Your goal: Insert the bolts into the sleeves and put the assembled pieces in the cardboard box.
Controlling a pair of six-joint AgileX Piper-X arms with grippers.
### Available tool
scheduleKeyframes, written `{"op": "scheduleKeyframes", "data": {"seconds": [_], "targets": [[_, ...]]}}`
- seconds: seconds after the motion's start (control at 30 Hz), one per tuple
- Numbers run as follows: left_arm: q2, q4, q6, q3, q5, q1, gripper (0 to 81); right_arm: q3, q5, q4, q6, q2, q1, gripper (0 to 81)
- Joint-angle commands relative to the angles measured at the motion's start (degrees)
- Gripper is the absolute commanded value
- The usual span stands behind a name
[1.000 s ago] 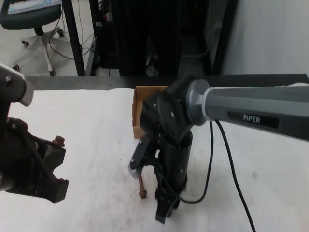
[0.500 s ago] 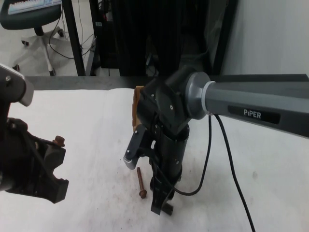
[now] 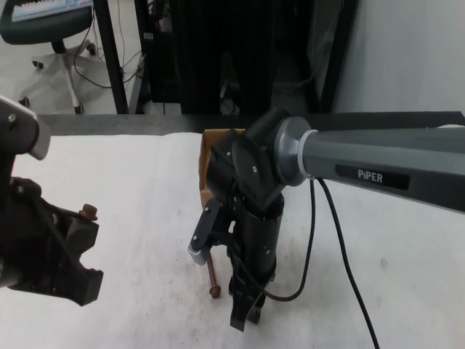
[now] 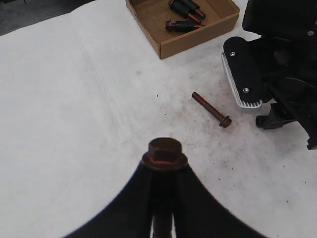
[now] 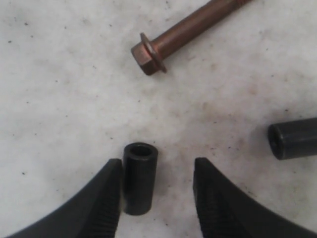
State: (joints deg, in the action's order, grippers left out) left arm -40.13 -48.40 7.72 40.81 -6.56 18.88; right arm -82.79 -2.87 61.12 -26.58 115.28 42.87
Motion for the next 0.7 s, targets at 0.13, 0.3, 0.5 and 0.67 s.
{"op": "scheduleKeyframes", "data": {"seconds": [0.13, 0.3, 0.5, 0.67], "targets": [[0.6, 0.7, 0.0, 0.2, 0.1, -0.1, 0.4, 1.8, -0.1, -0.2, 0.7, -0.2, -0.1, 42.7], [0.6, 0.7, 0.0, 0.2, 0.1, -0.1, 0.4, 3.8, -0.1, -0.3, 1.5, -0.2, -0.1, 42.6], [0.6, 0.7, 0.0, 0.2, 0.1, -0.1, 0.4, 3.9, -0.1, -1.9, 2.6, -0.2, -0.1, 42.6], [0.6, 0.7, 0.0, 0.2, 0.1, -0.1, 0.4, 3.8, -0.1, -3.2, 2.6, -0.2, 0.0, 42.6]]}}
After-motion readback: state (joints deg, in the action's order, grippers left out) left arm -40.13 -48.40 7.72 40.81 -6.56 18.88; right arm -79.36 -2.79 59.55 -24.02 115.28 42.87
